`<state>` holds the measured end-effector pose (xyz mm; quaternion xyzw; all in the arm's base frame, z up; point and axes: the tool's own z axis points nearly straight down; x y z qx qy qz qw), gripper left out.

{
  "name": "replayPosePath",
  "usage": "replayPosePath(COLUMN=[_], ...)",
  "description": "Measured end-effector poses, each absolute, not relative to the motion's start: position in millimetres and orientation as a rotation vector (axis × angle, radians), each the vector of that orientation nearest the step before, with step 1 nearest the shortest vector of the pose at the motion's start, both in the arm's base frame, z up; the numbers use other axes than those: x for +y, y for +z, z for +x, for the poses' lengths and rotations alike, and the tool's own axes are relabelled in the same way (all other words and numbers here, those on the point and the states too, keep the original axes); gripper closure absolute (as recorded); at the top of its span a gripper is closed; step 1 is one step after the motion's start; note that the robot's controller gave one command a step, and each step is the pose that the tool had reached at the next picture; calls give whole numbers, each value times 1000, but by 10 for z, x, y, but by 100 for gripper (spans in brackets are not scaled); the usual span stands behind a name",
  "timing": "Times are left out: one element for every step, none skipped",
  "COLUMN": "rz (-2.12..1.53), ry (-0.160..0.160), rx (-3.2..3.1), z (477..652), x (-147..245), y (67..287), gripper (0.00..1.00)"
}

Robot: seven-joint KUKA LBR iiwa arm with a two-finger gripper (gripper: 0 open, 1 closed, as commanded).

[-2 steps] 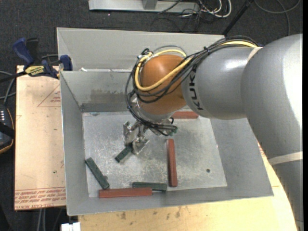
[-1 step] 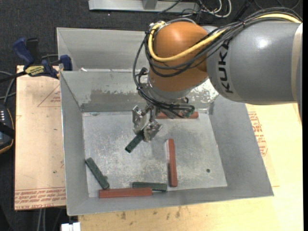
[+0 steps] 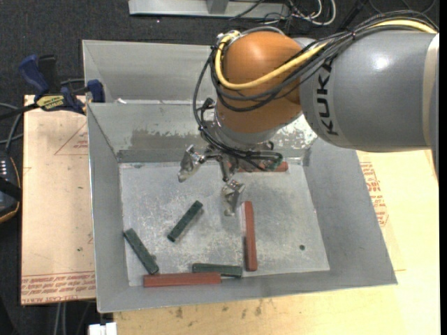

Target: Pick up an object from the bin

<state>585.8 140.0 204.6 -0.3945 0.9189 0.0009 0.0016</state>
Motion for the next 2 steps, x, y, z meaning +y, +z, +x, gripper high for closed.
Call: replayPosePath(rz=[-1238,-1256], ry=[3,0], rx=[2884,2869], z=[5858,5883], x=[1401,1444], y=[2046,1582], gripper=[0,0])
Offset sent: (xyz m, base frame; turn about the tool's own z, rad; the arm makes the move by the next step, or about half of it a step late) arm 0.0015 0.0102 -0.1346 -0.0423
